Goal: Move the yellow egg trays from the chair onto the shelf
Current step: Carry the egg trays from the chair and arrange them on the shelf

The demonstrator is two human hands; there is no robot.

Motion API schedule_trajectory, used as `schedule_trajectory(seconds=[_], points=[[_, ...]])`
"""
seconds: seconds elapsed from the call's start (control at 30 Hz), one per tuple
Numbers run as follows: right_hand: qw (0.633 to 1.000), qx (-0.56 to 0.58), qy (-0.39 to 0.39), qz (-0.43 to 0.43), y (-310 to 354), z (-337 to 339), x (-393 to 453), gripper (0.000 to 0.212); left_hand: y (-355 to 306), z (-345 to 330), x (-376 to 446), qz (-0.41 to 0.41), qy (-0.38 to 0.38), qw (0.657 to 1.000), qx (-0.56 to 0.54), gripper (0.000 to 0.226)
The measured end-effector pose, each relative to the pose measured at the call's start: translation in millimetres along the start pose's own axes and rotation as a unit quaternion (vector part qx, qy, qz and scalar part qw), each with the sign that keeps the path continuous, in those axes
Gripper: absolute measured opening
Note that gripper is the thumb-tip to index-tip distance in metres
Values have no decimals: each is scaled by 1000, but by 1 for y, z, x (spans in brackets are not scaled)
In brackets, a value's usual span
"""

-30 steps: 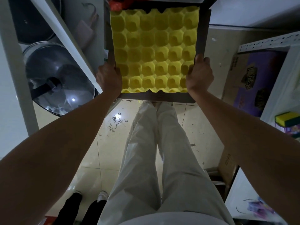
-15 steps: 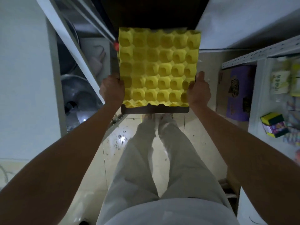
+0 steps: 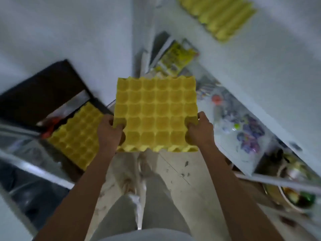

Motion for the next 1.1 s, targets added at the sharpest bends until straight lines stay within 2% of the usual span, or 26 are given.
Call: schedule_trajectory(seconds=[0.17,0.3,0.4,0.6,0.77,0.87,1.1], points=[[994,50,-45,-82,-83,117,-78,30,-126,-15,-71,-121,56,990,35,19],[985,102,-63,-122,-134,162,-136,17,-184,-25,-130,-164,97,978,80,16],[983,100,-71,-135,-159,188,-169,11,-212,-29,-169,-182,122,970,103,21],[975,146,-121,-112,-194,239,-214,27,-234,-27,-238,-182,139,969,93,24],[961,226,-116,-113,-213,249,-234,18,-232,-13,-274,-206,147,961,114,28],[951,269,-101,-115,-212,243,-238,28,-235,2,-279,-227,131,957,122,21],[936,317,-104,-109,-182,239,-212,19,-255,16,-240,-262,92,951,136,8]])
Point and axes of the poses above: each hand's wrist, its own x-axis towards the middle knuckle, its own z-axis out of the back of the hand, y = z × x, the point moved 8 cm from there along x, towards the middle knuckle, and after that the axes turned 11 degrees about x, right-handed, at the moved point
